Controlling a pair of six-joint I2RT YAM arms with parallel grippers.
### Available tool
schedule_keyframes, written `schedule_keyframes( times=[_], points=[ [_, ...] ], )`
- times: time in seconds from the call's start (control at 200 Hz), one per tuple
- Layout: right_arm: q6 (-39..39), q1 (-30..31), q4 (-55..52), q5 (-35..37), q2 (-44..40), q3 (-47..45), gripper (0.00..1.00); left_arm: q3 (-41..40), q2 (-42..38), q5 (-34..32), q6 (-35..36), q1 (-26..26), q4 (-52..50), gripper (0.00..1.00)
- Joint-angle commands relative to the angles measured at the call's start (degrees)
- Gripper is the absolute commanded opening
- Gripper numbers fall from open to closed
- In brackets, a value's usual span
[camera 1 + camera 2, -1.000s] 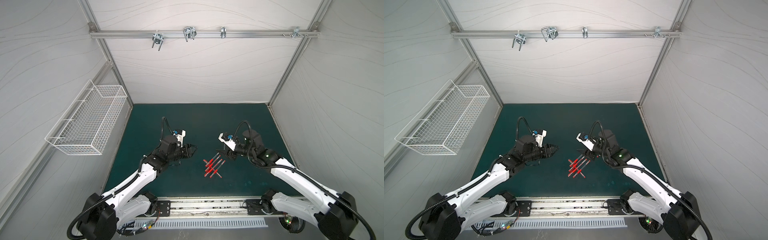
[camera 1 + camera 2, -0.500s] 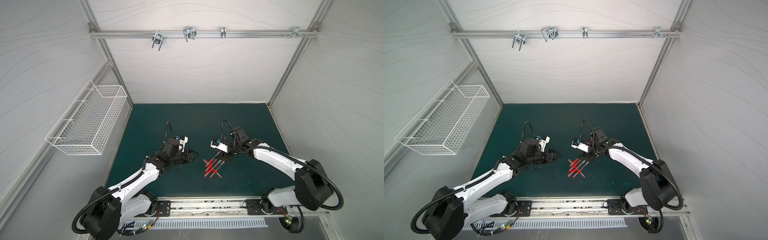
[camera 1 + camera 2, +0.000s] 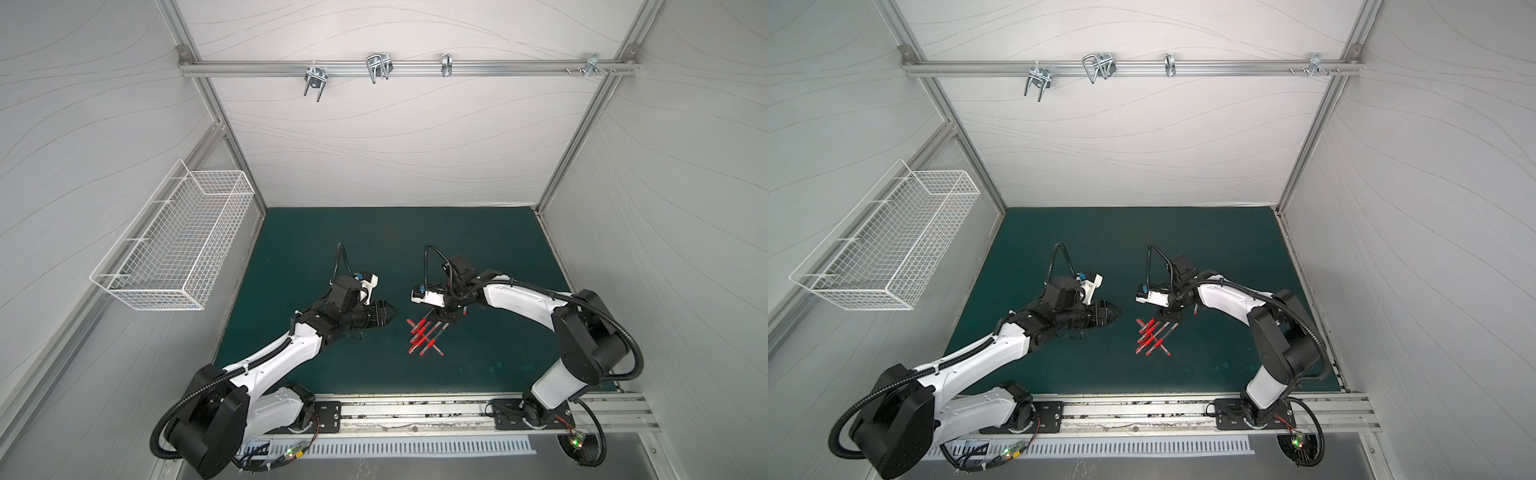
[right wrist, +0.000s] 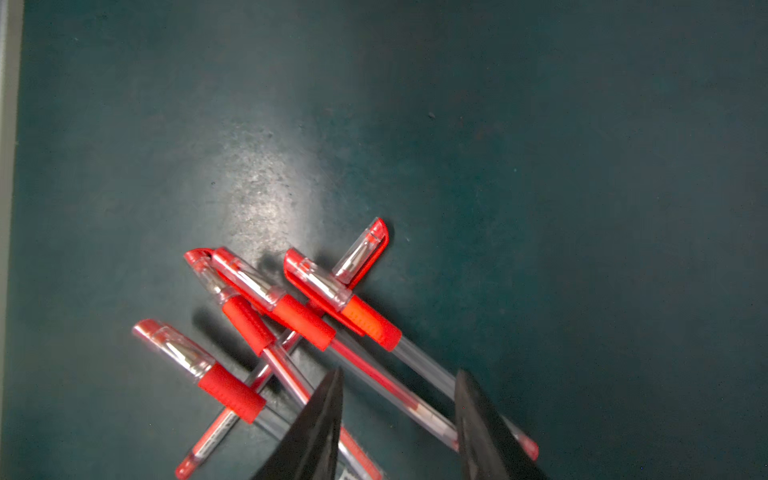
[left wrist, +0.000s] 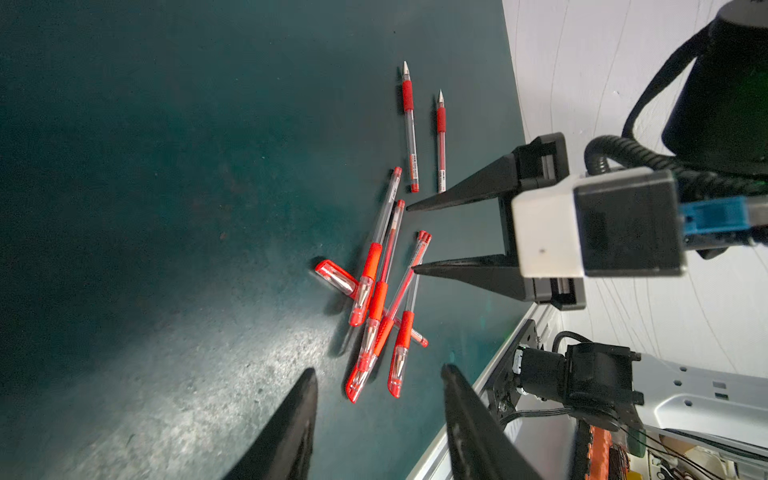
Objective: Remove pen caps from pens
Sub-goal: Pick up the pen from the center of the table.
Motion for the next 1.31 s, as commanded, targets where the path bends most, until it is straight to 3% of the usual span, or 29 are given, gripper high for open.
schedule_keyframes(
  times=[0.0,0.64,0.835,1.055,1.3],
  points=[
    [-4.33,0.68,-3.98,1.35,2.10,1.76,0.46,0.43,-0.44,-1.26,1.67,0.00,0.20,0.50],
    [-6.35,6.26,-5.58,7.35,9.31,5.79,0.46,-0.44,-0.34,-2.41,1.84,0.04,0.34,0.49],
    [-5.96,6.42,-4.84,6.77,10.19,6.20,0.31,-0.43,-0.43,-2.53,2.00,0.03,0.39,0.49],
    [-6.06,6.60,-4.85,6.86,10.87,6.72,0.27,-0.44,-0.47,-2.58,2.10,0.05,0.12,0.49],
    [-5.80,6.63,-3.49,6.23,10.89,6.54,0.15,-0.66,-0.86,-2.76,2.07,0.04,0.04,0.49]
  ],
)
